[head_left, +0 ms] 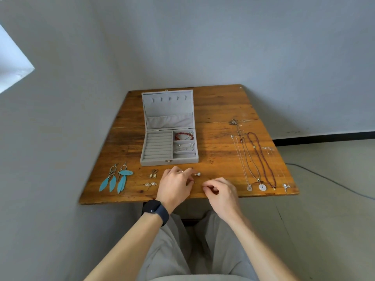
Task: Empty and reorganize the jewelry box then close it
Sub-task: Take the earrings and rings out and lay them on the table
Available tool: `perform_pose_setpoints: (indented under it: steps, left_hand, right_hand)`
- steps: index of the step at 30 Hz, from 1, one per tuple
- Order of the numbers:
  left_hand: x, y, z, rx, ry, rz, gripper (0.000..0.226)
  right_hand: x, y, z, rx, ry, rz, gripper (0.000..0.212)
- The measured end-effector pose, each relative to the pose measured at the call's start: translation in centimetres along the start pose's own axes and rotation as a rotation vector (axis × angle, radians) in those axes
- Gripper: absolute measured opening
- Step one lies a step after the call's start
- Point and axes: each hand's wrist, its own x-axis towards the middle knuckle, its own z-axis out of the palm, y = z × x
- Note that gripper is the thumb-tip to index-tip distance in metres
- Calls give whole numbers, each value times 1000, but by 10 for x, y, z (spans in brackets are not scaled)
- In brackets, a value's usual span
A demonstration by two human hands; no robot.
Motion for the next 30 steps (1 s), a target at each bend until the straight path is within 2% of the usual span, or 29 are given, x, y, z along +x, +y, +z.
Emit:
perform_pose_setpoints:
  steps: [9, 17, 23, 30]
  left_hand:
    - [-1, -1, 1, -7, -3, -31, 27]
    - [1, -2, 3, -40, -6, -29, 25]
    - [0, -6, 2, -7, 12, -26, 25]
    - [1, -5, 0, 78, 27, -57, 27]
  right_hand:
    - [17, -11, -4, -43, -125, 70, 14]
    - [15, -11, -7, -9, -119, 106, 16]
    - [9, -4, -13, -33, -54, 90, 20]
    - [12, -7, -8, -95, -28, 50, 9]
